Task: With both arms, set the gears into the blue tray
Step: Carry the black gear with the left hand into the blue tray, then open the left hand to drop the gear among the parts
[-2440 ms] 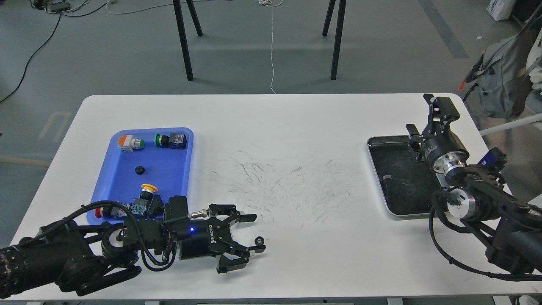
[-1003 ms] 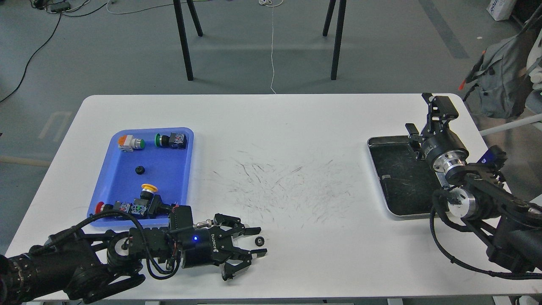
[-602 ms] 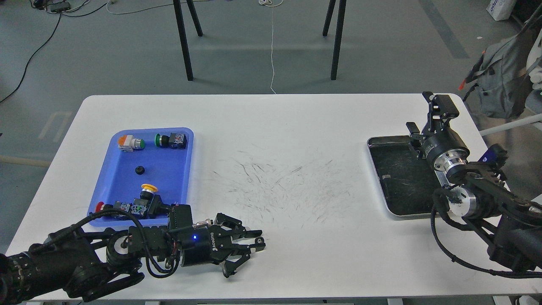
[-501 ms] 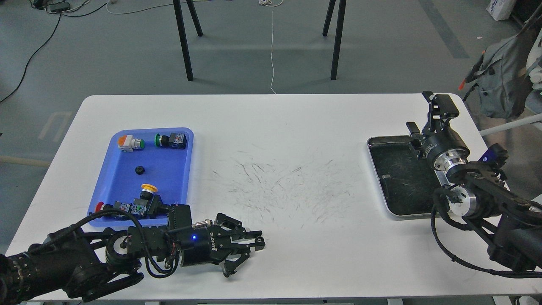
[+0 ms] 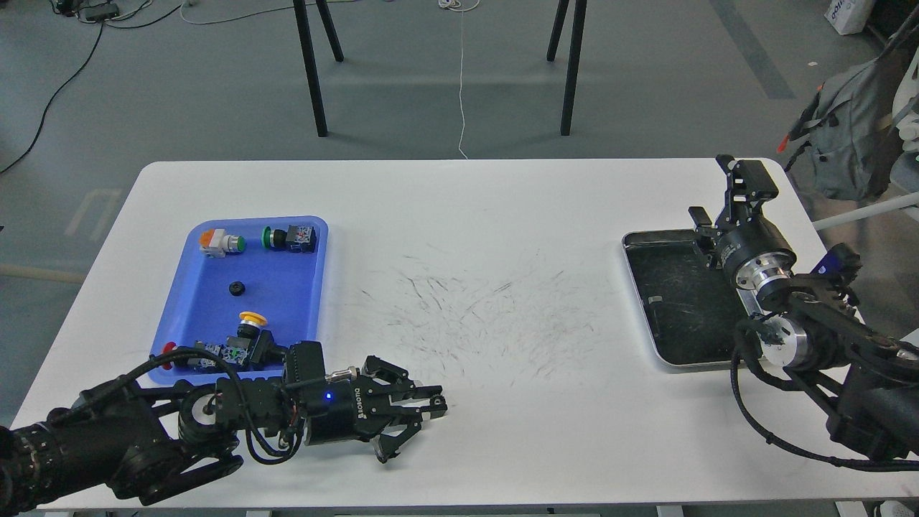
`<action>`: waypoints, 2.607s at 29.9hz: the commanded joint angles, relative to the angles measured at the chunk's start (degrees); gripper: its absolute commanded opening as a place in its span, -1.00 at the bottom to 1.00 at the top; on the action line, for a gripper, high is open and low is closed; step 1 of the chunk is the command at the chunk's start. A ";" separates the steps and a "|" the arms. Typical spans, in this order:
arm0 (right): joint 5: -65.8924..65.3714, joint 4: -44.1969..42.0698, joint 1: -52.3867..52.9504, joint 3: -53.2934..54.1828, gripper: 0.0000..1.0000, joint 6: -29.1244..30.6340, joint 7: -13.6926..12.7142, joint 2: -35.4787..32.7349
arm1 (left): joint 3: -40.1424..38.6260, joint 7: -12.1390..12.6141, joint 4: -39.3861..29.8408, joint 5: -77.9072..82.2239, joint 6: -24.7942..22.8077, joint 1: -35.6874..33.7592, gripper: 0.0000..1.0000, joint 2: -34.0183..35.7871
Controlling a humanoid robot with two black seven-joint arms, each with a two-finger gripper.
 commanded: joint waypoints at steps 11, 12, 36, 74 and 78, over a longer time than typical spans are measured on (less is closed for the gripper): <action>-0.19 -0.03 -0.09 -0.01 0.94 0.00 -0.01 0.26 | -4.70 -0.04 0.06 -7.09 0.09 -3.48 -0.82 -0.29; -0.19 -0.03 -0.09 -0.01 0.94 0.00 0.08 0.27 | -5.39 -0.04 0.15 -7.53 0.09 -4.35 -0.82 0.15; -0.19 1.81 2.81 -0.10 0.94 -0.70 -0.01 0.79 | -7.25 -0.04 3.84 -20.71 0.09 -7.35 -0.80 14.83; -0.98 4.27 3.69 -0.10 0.94 -1.32 0.08 0.88 | -7.07 -0.04 15.53 -22.12 0.09 -0.85 -0.60 10.88; -1.07 4.27 3.69 -0.10 0.94 -1.32 0.08 0.97 | -7.07 -0.04 15.88 -22.12 0.09 -0.85 -0.55 10.88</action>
